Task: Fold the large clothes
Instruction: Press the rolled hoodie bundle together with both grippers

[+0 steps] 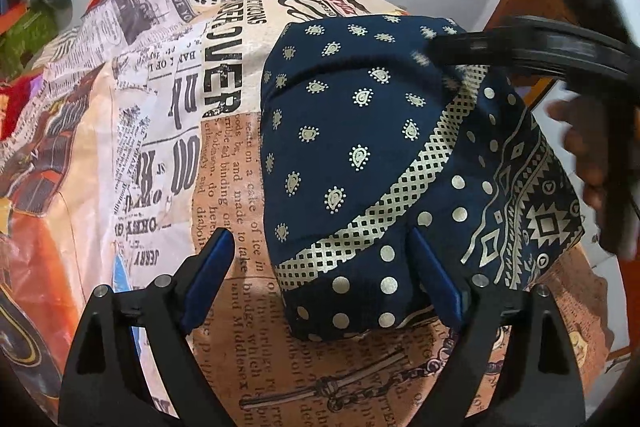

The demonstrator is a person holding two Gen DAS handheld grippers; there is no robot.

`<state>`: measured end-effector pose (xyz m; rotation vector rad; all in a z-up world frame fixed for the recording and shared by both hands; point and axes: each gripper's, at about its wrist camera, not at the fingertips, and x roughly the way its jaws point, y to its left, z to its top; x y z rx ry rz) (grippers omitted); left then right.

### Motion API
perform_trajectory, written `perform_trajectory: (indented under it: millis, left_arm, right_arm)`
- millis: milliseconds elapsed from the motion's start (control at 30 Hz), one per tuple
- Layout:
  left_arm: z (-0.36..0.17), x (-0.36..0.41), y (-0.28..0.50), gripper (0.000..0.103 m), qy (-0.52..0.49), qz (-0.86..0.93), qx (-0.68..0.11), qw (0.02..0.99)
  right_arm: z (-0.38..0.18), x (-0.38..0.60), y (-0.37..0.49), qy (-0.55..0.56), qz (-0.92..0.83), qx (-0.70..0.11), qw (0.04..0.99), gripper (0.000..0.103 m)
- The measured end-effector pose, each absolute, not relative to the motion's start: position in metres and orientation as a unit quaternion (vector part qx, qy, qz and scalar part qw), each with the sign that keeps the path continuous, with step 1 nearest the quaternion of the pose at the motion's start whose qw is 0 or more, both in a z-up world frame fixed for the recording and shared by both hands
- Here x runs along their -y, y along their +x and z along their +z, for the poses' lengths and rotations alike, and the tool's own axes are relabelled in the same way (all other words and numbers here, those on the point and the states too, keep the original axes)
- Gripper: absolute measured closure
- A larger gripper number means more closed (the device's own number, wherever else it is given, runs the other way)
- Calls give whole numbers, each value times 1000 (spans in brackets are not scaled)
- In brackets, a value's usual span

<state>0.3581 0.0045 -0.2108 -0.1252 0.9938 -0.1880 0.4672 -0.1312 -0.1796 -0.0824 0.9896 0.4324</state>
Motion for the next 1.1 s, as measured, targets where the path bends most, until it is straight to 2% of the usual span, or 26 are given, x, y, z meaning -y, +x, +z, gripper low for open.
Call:
perform_trajectory:
  millis: [100,267,400,800,967,1100]
  left_arm:
    - [-210,-1,356,14,-42,-89,-468,878]
    - [-210,2,356,14,-30,-89,-464,881]
    - [-208,6,353,14,-15,-81,-460,884]
    - [-176,-7,344,14,32,-50,-424,904]
    - [-156,-24,362,10,-8,-57,-410,910]
    - [-170,-38,394,9,-103,-95,-459,877]
  right_arm:
    - [-195,134,483,-48,198,-483,852,2]
    - [-208,174,493,24,207,-506,837,2]
    - [-211,193,486,39,198,-512,835,2]
    - [-175,221,441,0,185,-488,853,2]
    - [-156,220,427,5,208,-459,863,2]
    - [-169,213,430,37,226,-477,848,2]
